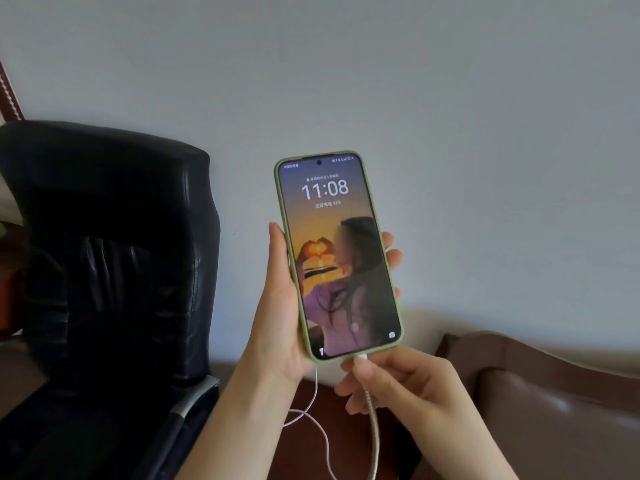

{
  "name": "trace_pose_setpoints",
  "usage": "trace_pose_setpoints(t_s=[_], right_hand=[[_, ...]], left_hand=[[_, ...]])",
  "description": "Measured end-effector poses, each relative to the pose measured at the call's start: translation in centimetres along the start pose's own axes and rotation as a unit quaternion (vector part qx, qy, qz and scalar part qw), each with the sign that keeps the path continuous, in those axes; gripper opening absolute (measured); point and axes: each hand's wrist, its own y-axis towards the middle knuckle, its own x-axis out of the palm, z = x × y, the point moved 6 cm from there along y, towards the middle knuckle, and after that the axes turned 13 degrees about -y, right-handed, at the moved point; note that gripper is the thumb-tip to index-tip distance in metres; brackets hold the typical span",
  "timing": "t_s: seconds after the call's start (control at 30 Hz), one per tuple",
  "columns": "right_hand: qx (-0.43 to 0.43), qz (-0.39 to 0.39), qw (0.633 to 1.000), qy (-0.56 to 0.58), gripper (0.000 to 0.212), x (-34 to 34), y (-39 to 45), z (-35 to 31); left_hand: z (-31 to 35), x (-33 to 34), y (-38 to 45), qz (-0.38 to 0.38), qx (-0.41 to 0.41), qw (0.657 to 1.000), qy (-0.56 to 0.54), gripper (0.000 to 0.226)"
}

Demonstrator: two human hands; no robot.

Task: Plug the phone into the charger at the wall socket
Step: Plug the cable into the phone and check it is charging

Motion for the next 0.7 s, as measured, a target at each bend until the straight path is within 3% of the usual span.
trace_pose_setpoints(t_s=[0.1,0.17,0.3,0.43,0.57,0.7], right_hand=[[-0.002,-0.034,0.999,-0.035,0.021,0.1,0.0,0.2],[-0.007,-0.030,0.998,-0.054,0.030,-0.3,0.3,0.5],[0.004,0.060,0.998,-0.024,0.058,-2.3,1.5,1.1],[-0.010,0.041,0.999,-0.017,0.074,-1.8,2.7,1.4],[0.039,0.052,0.998,-0.012,0.081,-0.8,3.5,4.4],[0.163,0.100,0.980,-0.049,0.059,0.8,4.5,10.1]], left_hand=[[-0.2,-0.5,-0.4,0.005,-0.002,1.000,-0.005,0.080],[-0.4,-0.7,-0.5,-0.004,-0.018,1.000,-0.025,0.081],[-0.7,-1.4,-0.5,0.002,-0.043,0.998,-0.052,0.082],[-0.5,-2.6,-0.8,0.014,-0.035,0.996,-0.078,0.075],[-0.6,-4.1,-1.3,0.036,-0.046,0.993,-0.104,0.080],[-1.6,-6.0,-2.1,0.091,-0.063,0.984,-0.141,0.093]])
